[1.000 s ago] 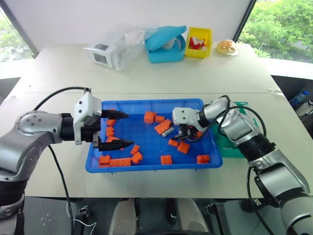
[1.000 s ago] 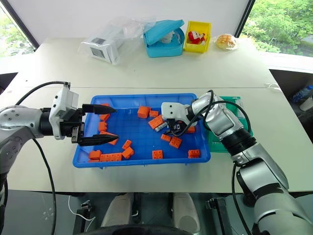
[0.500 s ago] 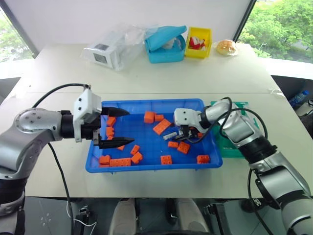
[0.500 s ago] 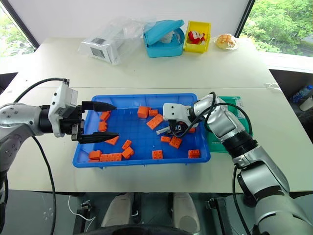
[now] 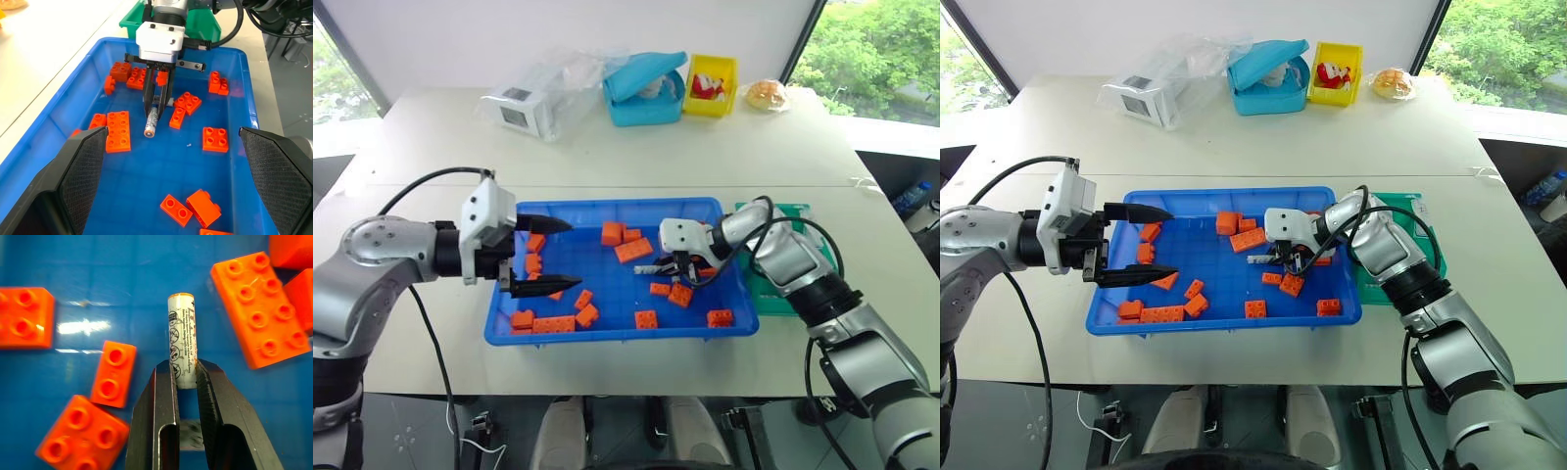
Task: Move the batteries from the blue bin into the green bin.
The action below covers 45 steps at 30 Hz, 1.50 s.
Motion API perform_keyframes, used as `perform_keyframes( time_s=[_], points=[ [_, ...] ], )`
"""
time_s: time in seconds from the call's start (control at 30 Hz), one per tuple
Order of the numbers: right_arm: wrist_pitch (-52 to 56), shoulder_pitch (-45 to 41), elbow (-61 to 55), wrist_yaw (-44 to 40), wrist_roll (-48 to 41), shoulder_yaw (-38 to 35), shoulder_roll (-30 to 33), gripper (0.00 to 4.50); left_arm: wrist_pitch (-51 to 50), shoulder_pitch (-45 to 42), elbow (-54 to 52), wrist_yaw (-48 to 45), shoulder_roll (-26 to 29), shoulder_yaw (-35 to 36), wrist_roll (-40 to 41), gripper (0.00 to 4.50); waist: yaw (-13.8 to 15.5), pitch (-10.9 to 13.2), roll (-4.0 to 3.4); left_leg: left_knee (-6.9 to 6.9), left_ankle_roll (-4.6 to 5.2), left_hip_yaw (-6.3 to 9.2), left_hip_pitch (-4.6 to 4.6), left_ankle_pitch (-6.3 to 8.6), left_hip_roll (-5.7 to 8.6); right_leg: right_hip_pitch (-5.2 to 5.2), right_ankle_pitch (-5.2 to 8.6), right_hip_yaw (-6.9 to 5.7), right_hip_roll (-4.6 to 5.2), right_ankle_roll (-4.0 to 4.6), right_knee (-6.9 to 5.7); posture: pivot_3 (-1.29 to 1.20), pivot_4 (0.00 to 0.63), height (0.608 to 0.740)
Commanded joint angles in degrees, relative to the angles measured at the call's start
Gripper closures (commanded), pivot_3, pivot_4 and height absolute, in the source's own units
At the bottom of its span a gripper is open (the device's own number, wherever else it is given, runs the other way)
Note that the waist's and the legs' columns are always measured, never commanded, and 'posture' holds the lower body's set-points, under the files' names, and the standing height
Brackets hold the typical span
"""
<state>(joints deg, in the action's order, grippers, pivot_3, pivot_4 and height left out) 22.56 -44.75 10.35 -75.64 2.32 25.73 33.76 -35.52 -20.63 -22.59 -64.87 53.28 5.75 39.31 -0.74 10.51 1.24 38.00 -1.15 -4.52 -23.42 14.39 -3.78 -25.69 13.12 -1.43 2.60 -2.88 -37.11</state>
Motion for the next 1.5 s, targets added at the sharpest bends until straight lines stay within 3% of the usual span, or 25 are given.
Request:
perform_keyframes(
  time_s=[0.03, 0.3, 0.43, 0.57, 0.6, 0.77, 1.07, 1.23, 1.5],
  points=[
    [8.1, -2.4, -6.7, 0.0, -4.8, -7.2, 2.5, 4.47, 0.7, -1.2, 0.0, -0.6, -0.6, 0.1, 0.5, 0.0, 0.0, 0.0, -0.02, 0.0, 0.0, 0.0, 0.0, 0.0, 0.0, 0.0, 0.0, 0.0, 0.0, 0.0, 0.0, 0.0, 0.15, 0.736],
    [19.5, 0.1, -14.3, 2.9, -10.1, -21.9, 17.2, 4.47, 2.0, -1.3, 1.6, -1.1, -3.2, -2.1, -1.1, 0.0, 0.6, 0.0, 0.01, 0.01, 0.0, -0.01, -0.05, 0.0, 0.02, 0.0, 0.03, -0.03, 0.06, 0.04, 0.07, 0.0, 0.15, 0.736],
    [22.2, 10.1, -17.6, 3.6, -11.8, -30.6, 26.7, 4.47, 2.7, -1.6, 2.4, -1.8, -4.0, -2.7, -1.6, 0.0, 1.0, 0.0, 0.01, -0.04, 0.02, 0.01, -0.03, 0.02, 0.02, 0.0, 0.12, -0.03, 0.04, 0.15, 0.08, 0.0, 0.15, 0.736],
    [24.4, 18.5, -20.9, 4.7, -14.3, -35.2, 29.7, 4.47, 3.6, -2.8, 3.9, -2.7, -4.8, -3.6, -2.4, 0.0, 0.6, 0.0, 0.0, -0.03, 0.02, -0.04, -0.01, 0.02, 0.02, -0.02, 0.11, 0.03, 0.04, 0.14, 0.07, 0.0, 0.15, 0.736],
    [24.1, 19.5, -21.2, 5.4, -14.5, -35.4, 29.7, 3.43, 3.9, -3.2, 4.4, -2.9, -5.0, -3.9, -2.6, 0.0, 0.3, 0.0, 0.0, -0.02, 0.02, -0.02, 0.01, 0.02, 0.01, -0.01, 0.11, 0.03, 0.02, 0.14, 0.06, 0.0, 0.15, 0.736],
    [21.6, 15.3, -19.8, 8.9, -13.9, -31.6, 28.5, 1.11, 4.9, -5.1, 6.0, -3.7, -6.0, -5.2, -3.6, 0.0, -0.4, 0.0, 0.0, -0.01, 0.02, -0.01, 0.05, 0.02, 0.01, 0.01, 0.13, 0.05, 0.0, 0.1, 0.04, 0.0, 0.15, 0.736],
    [26.3, 1.4, -23.2, 9.3, -15.9, -15.8, 17.3, 1.11, 4.6, -6.0, 5.7, -3.3, -6.6, -5.4, -4.2, 0.0, 0.0, 0.0, 0.01, -0.04, 0.03, 0.01, -0.01, 0.02, -0.01, -0.04, 0.06, 0.06, -0.03, 0.03, 0.03, 0.0, 0.15, 0.736],
    [31.9, 3.3, -28.4, 11.5, -15.1, -8.4, 14.3, 1.11, 3.7, -5.4, 4.5, -2.5, -5.8, -4.0, -3.7, 0.0, 0.3, 0.0, 0.01, -0.01, 0.03, 0.01, -0.09, 0.02, 0.01, -0.05, 0.03, 0.03, 0.03, -0.02, 0.04, 0.0, 0.15, 0.736],
    [38.1, 3.5, -27.7, 15.7, -15.0, -4.7, 12.3, 1.11, 2.3, -2.9, 1.6, -0.6, -5.0, -2.3, -2.7, 0.0, -0.1, 0.0, 0.02, 0.03, 0.03, 0.02, -0.08, 0.02, 0.0, -0.05, 0.05, 0.02, 0.02, 0.02, 0.03, 0.0, 0.15, 0.736]
  ],
)
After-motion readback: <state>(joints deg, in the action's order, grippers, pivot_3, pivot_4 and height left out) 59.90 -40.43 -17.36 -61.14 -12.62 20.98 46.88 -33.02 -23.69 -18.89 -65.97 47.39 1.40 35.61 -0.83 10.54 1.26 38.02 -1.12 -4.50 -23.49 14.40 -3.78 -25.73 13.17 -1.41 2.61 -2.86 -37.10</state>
